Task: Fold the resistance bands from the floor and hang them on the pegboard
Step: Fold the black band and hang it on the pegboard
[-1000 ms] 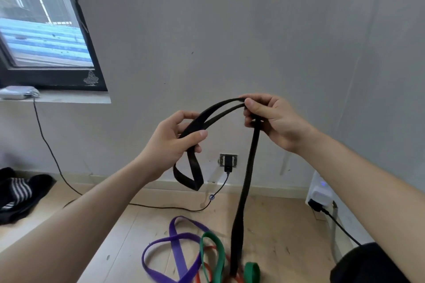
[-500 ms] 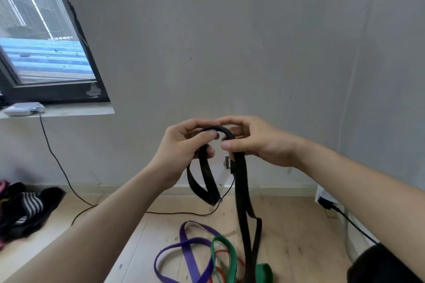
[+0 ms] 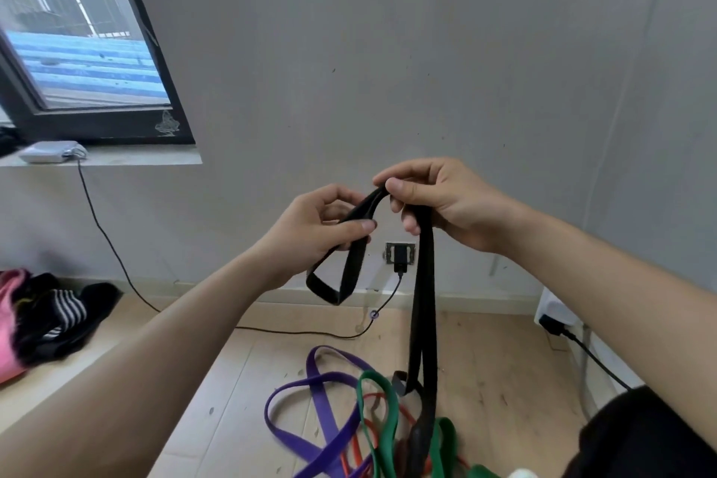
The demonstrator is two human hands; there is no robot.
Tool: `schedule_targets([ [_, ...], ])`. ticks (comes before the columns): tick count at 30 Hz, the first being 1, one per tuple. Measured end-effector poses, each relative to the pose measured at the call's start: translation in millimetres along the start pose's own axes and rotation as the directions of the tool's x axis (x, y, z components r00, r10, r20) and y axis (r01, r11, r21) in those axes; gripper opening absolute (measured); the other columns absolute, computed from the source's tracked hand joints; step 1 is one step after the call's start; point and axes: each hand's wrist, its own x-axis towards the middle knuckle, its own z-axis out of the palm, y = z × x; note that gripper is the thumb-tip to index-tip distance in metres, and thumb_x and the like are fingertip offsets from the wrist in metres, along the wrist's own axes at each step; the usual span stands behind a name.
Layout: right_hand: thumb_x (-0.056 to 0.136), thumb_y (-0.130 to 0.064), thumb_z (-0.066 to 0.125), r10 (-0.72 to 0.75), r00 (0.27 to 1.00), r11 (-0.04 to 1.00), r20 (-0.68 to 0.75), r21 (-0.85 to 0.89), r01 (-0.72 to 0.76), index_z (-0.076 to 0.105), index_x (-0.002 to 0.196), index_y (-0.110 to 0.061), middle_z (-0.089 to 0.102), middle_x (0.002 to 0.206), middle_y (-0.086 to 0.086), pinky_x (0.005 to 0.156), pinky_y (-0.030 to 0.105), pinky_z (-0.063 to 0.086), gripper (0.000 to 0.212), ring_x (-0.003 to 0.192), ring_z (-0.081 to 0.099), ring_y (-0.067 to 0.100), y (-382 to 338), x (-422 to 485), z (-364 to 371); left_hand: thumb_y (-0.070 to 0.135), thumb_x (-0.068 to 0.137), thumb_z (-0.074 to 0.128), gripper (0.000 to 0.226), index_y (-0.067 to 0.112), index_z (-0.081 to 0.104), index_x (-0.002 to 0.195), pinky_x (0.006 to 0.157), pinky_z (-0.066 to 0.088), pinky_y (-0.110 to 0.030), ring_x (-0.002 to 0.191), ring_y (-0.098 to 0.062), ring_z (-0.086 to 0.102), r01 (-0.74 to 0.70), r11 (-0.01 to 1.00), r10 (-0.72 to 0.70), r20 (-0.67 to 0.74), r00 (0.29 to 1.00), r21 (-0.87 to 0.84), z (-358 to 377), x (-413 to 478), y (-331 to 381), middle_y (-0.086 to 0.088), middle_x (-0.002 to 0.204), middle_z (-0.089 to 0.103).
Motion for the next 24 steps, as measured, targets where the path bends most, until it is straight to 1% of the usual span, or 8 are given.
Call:
schedule_targets([
  [4, 0.094, -0.011, 0.062, -0.038, 0.995, 0.998, -0.093, 0.045, 0.043, 0.068, 0.109, -0.006, 0.067, 0.074, 0.006, 0.045, 0.021, 0.039, 0.017, 0.043, 0.048, 0.011, -6.1, 0.7, -7.8, 0.009, 0.090, 0.075, 0.021, 0.014, 0.072, 0.111, 0.085, 0.059, -0.030, 0.094, -0.017, 0.074, 0.020, 0.976, -0.045, 0.113, 0.993, 0.216, -5.6, -0.7, -20.6, -0.004, 0.101, 0.076],
  [7, 0.095, -0.012, 0.062, -0.050, 0.981, 0.996, -0.187, 0.057, 0.062, 0.068, 0.108, -0.006, 0.068, 0.076, 0.006, 0.045, 0.021, 0.038, 0.015, 0.043, 0.046, 0.011, -7.2, 1.8, -17.3, 0.014, 0.091, 0.075, 0.019, 0.017, 0.075, 0.109, 0.096, 0.055, -0.030, 0.103, -0.013, 0.073, 0.025, 0.951, -0.092, 0.204, 0.975, 0.307, -6.9, -1.5, -30.0, 0.000, 0.106, 0.078],
  [12, 0.095, -0.015, 0.064, -0.026, 0.935, 0.995, -0.353, 0.080, 0.058, 0.070, 0.100, -0.008, 0.069, 0.077, 0.006, 0.047, 0.023, 0.037, 0.010, 0.045, 0.044, 0.011, -3.1, 4.8, -39.3, -0.002, 0.091, 0.070, 0.032, 0.011, 0.069, 0.119, 0.102, 0.053, -0.032, 0.113, -0.019, 0.071, 0.079, 0.964, -0.163, 0.328, 0.931, 0.255, -15.3, -0.2, -39.5, -0.006, 0.114, 0.077],
  [14, 0.095, -0.015, 0.064, -0.008, 0.921, 0.996, -0.388, 0.076, 0.041, 0.069, 0.102, -0.007, 0.069, 0.077, 0.006, 0.048, 0.023, 0.037, 0.011, 0.045, 0.045, 0.011, -0.8, 4.8, -48.1, -0.005, 0.089, 0.070, 0.029, 0.008, 0.070, 0.115, 0.097, 0.056, -0.033, 0.107, -0.022, 0.073, 0.088, 0.980, -0.137, 0.280, 0.950, 0.181, -16.3, 0.9, -40.0, -0.010, 0.107, 0.078],
  [16, 0.095, -0.016, 0.064, 0.007, 0.914, 0.998, -0.406, 0.067, 0.022, 0.069, 0.102, -0.007, 0.069, 0.077, 0.006, 0.048, 0.023, 0.036, 0.011, 0.045, 0.045, 0.011, 1.7, 4.3, -54.2, -0.001, 0.089, 0.072, 0.023, 0.010, 0.072, 0.109, 0.084, 0.059, -0.031, 0.096, -0.022, 0.075, 0.104, 0.987, -0.125, 0.181, 0.975, 0.122, -13.6, 2.0, -38.4, -0.008, 0.098, 0.079],
  [20, 0.096, -0.016, 0.064, 0.024, 0.917, 0.998, -0.398, 0.057, -0.001, 0.069, 0.099, -0.009, 0.071, 0.077, 0.005, 0.047, 0.023, 0.037, 0.009, 0.045, 0.046, 0.011, 5.6, 2.5, -59.7, 0.009, 0.091, 0.074, 0.015, 0.014, 0.071, 0.105, 0.059, 0.054, -0.023, 0.077, -0.014, 0.074, 0.107, 0.984, -0.091, -0.114, 0.989, 0.146, -6.9, 7.3, -34.4, -0.005, 0.094, 0.079],
  [22, 0.096, -0.016, 0.063, 0.024, 0.916, 0.998, -0.399, 0.057, -0.001, 0.069, 0.096, -0.010, 0.070, 0.077, 0.006, 0.047, 0.022, 0.037, 0.008, 0.044, 0.046, 0.010, 6.3, 2.1, -61.8, 0.004, 0.094, 0.068, 0.016, 0.010, 0.066, 0.109, 0.055, 0.054, -0.020, 0.075, -0.012, 0.073, 0.113, 0.989, -0.087, -0.235, 0.968, 0.100, -8.0, 10.4, -33.9, -0.005, 0.098, 0.079],
  [24, 0.096, -0.015, 0.063, 0.026, 0.914, 0.999, -0.405, 0.052, -0.005, 0.069, 0.096, -0.010, 0.069, 0.078, 0.006, 0.047, 0.022, 0.037, 0.008, 0.044, 0.046, 0.010, 7.4, 2.2, -64.0, -0.002, 0.096, 0.063, 0.022, 0.009, 0.062, 0.114, 0.061, 0.059, -0.023, 0.083, -0.017, 0.076, 0.132, 0.990, -0.117, -0.261, 0.958, 0.041, -10.2, 11.1, -34.0, -0.006, 0.103, 0.077],
])
